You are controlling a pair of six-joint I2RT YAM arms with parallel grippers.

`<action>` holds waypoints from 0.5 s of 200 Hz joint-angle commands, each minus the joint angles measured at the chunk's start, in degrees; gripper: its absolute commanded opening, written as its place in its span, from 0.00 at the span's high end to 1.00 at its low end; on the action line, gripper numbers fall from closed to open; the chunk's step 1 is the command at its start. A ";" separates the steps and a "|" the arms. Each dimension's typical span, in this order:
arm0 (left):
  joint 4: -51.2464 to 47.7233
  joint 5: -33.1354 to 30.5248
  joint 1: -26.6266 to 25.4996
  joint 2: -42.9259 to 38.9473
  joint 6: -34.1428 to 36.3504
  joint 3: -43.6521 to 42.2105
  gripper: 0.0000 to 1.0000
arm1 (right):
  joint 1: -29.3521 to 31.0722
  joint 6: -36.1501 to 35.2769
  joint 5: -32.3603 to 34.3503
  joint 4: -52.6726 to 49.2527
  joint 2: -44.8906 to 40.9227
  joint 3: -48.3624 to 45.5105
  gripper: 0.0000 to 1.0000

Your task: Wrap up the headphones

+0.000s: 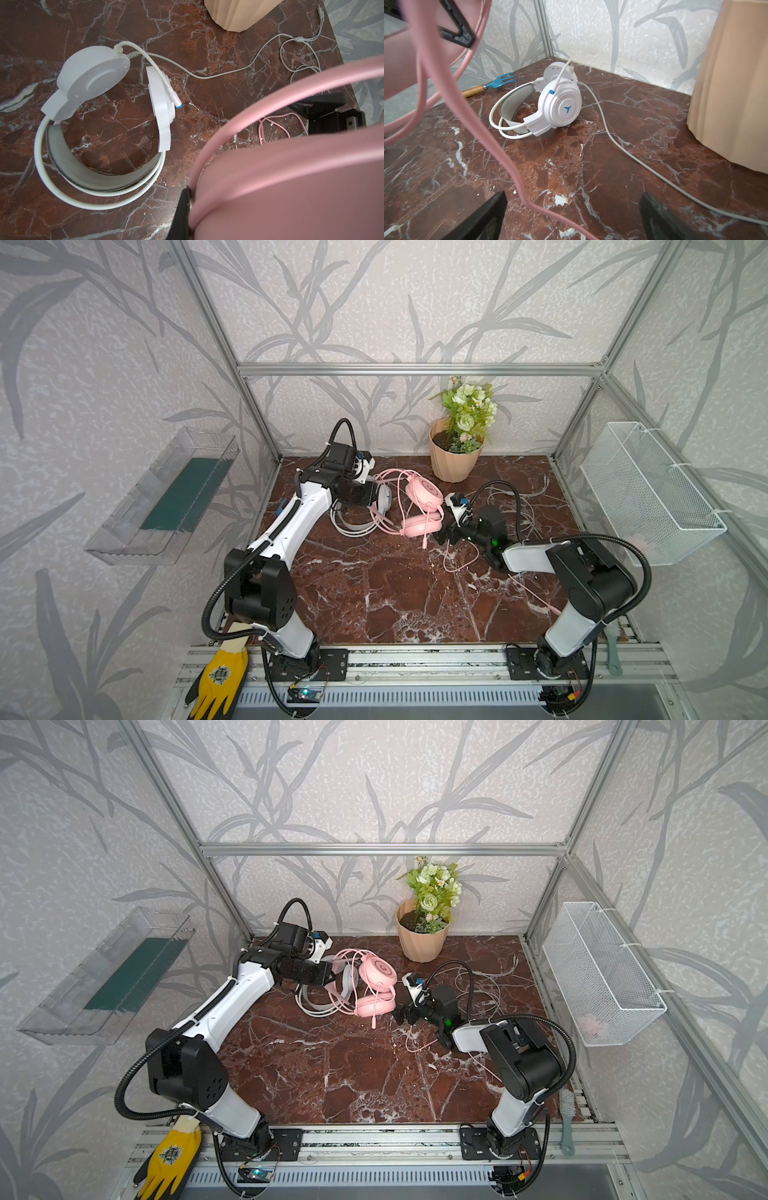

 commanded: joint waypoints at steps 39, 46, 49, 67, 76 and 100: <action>0.80 6.05 0.86 -3.06 -3.82 4.11 1.00 | 1.45 -2.71 10.24 6.29 4.96 1.92 0.03; 0.75 6.30 1.01 -3.12 -4.05 4.29 1.00 | 1.49 -2.72 10.71 4.99 5.15 2.59 0.04; 0.76 6.32 1.03 -3.18 -4.20 4.39 1.00 | 1.52 -2.75 10.85 4.59 5.17 2.86 0.04; 0.71 6.78 1.30 -3.23 -4.66 4.65 1.00 | 1.58 -2.45 11.54 3.87 5.46 3.57 0.06; 0.76 7.06 1.45 -3.32 -4.79 4.74 1.00 | 1.58 -2.51 11.50 2.81 5.56 4.15 0.07; 1.08 7.78 1.65 -3.23 -5.48 5.00 1.00 | 1.58 -2.71 11.21 -1.35 6.09 6.90 0.12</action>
